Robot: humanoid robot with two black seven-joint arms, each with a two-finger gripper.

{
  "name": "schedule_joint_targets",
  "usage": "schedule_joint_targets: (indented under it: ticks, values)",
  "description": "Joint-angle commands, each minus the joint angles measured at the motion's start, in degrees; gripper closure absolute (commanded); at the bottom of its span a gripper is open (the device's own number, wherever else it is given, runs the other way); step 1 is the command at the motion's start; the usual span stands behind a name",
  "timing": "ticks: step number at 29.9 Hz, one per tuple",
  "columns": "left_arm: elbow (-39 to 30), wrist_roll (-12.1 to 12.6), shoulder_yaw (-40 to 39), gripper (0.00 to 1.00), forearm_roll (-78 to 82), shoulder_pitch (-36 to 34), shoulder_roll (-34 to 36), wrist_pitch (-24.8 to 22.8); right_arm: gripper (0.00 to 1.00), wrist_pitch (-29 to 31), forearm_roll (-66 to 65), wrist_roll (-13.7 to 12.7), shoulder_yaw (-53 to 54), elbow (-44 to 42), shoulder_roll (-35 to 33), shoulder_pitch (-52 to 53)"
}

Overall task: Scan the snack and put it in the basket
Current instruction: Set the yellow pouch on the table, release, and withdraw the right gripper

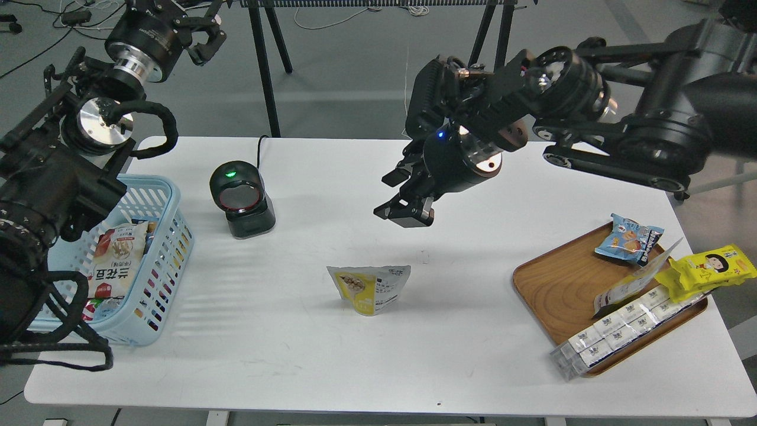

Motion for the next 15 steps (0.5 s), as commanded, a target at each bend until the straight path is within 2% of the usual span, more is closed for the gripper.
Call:
schedule_joint_targets:
  ticks: [1,3,5,6,15]
  values:
    - [0.0,0.2,-0.1,0.0,-0.1,-0.3,0.0,0.2,0.25,-0.1,1.5,0.0,1.5,0.6,-4.5,0.6]
    - [-0.1,0.2,0.0,0.0,0.0,-0.6,0.0,0.2,0.19,-0.1,1.6,0.0,4.4,0.3,-7.0,-0.2]
    - [-0.3,0.2,0.1,0.0,0.2,-0.6,0.1,-0.3,0.06,-0.4,2.4,0.0,7.4,-0.4,-9.8,-2.3]
    - [-0.4,0.2,0.1,0.0,0.3,-0.7,0.2,-0.4,0.04,-0.4,3.3,0.0,8.7,-1.3,-10.7,-3.8]
    - [-2.3,0.4,4.7,0.0,11.9,-7.0,2.7,-0.9,0.03,-0.1,20.0,0.0,16.7,-13.3,-14.4,-12.5]
